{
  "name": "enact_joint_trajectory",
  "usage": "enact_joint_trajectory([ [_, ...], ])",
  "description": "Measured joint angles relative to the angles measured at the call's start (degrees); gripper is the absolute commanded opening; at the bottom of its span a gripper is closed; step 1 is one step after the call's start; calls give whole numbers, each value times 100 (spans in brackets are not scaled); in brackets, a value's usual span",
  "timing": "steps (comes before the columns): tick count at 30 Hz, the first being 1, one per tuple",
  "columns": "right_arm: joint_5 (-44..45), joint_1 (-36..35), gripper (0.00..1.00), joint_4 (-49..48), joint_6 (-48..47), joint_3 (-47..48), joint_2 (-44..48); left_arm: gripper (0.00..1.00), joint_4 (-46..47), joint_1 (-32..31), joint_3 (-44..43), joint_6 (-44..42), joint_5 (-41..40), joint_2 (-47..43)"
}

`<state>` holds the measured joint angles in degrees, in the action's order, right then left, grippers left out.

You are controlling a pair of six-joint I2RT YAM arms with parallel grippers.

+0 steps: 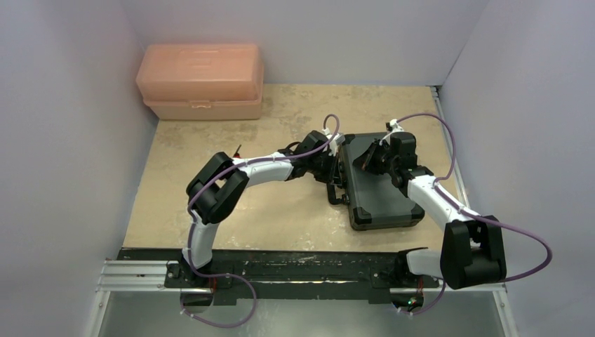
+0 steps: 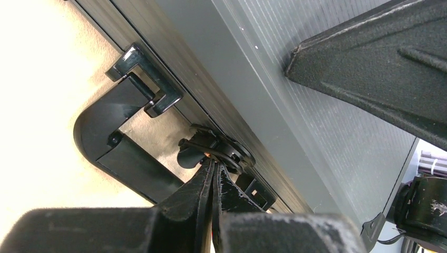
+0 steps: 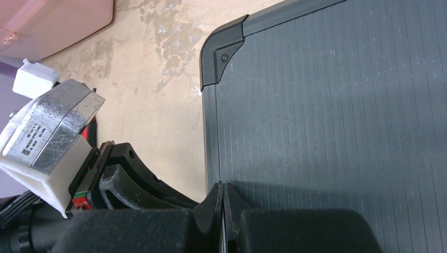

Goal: Pack up texas hold em set

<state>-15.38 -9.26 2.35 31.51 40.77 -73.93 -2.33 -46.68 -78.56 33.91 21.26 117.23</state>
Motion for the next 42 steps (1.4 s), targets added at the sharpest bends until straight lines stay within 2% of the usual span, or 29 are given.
enact_joint_trajectory([
  [23, -2, 0, 1, -61, 0, 0, -39, 0, -490, -168, -258, -52, -166, 0],
  [35, -4, 0, 1, -105, 0, 0, -63, 0, -713, -179, -118, -48, -979, -28],
  [42, -4, 0, 1, -111, 2, 0, -68, 0, -739, -177, -120, -46, -1161, -28],
])
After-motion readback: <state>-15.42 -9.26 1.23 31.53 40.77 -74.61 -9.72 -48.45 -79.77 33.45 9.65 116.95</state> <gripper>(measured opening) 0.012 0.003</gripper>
